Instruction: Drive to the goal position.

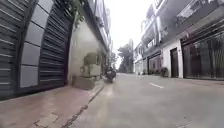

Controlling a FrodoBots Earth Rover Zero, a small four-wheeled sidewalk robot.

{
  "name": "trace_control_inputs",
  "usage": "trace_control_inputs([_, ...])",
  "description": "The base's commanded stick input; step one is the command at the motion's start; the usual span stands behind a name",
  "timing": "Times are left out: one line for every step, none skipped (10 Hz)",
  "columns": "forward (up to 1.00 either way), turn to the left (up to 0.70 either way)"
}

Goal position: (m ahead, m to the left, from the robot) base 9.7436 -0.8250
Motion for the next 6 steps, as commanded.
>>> trace_control_inputs([0.50, -0.10])
trace_control_inputs([0.50, 0.00])
trace_control_inputs([0.50, 0.00])
trace_control_inputs([0.50, 0.00])
trace_control_inputs([0.50, 0.00])
trace_control_inputs([0.50, 0.00])
